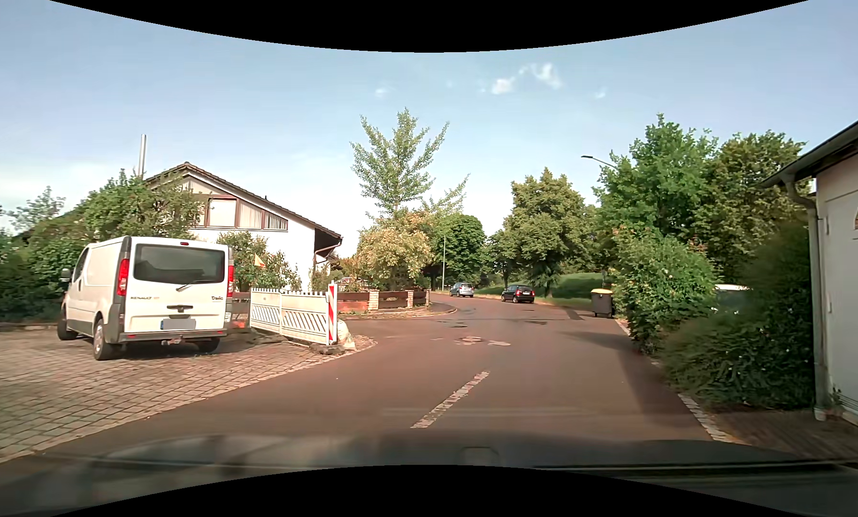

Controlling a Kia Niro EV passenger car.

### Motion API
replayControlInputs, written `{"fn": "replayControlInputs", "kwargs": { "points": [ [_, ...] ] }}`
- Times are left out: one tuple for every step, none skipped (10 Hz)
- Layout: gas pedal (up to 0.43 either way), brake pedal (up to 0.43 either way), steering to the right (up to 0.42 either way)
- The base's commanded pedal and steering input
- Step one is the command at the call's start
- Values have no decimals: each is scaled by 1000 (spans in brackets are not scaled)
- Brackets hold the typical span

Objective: Follow the waypoints while adhering to traffic rules and regulations

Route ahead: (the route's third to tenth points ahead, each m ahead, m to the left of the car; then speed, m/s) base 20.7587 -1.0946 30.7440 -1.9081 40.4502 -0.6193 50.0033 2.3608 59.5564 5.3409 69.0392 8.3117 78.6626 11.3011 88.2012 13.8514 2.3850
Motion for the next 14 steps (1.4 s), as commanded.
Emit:
{"fn": "replayControlInputs", "kwargs": {
  "points": [
    [47, 0, 203],
    [47, 0, 210],
    [67, 0, 220],
    [67, 0, 222],
    [67, 0, 220],
    [67, 0, 219],
    [87, 0, 215],
    [87, 0, 208],
    [87, 0, 195],
    [98, 0, 181],
    [98, 0, 170],
    [110, 0, 160],
    [110, 0, 146],
    [118, 0, 132]
  ]
}}
